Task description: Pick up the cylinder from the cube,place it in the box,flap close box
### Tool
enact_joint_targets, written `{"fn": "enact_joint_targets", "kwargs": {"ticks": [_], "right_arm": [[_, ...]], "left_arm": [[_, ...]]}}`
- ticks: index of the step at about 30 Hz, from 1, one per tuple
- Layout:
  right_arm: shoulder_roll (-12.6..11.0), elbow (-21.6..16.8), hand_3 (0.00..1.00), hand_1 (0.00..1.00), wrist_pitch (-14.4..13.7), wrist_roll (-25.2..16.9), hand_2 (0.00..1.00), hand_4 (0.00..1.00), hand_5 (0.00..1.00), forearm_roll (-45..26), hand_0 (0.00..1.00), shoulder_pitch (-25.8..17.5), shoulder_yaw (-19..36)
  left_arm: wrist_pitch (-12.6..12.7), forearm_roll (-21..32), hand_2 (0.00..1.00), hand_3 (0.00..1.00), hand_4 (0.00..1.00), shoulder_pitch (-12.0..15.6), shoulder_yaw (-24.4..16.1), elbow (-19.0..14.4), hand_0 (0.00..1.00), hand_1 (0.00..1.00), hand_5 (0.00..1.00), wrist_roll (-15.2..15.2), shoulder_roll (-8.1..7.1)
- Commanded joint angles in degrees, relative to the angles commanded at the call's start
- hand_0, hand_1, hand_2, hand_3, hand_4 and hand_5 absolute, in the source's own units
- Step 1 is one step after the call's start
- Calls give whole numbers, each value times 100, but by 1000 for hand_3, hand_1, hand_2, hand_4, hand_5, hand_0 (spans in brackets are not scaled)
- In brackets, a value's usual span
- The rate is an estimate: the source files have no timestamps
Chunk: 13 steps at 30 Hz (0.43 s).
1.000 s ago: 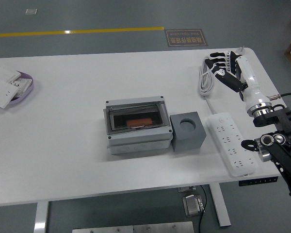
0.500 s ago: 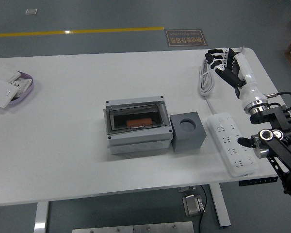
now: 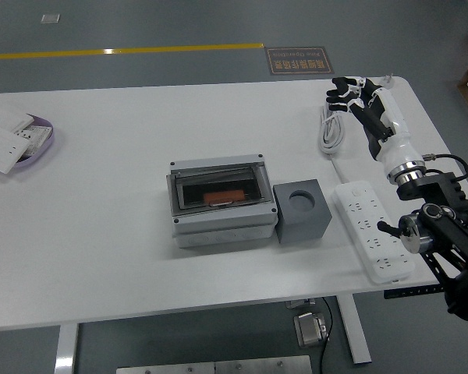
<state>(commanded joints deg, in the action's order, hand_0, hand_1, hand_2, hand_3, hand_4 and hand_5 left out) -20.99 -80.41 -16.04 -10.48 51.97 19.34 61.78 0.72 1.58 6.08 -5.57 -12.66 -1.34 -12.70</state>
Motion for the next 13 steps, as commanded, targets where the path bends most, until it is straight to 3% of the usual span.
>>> {"fn": "enact_joint_targets", "kwargs": {"ticks": [13], "right_arm": [[-23,64,608,600,2,26,575,875,670,-87,616,-76,35]], "left_arm": [[-8,-5,625,668,722,9,-5,7,629,647,253,0,18]]}}
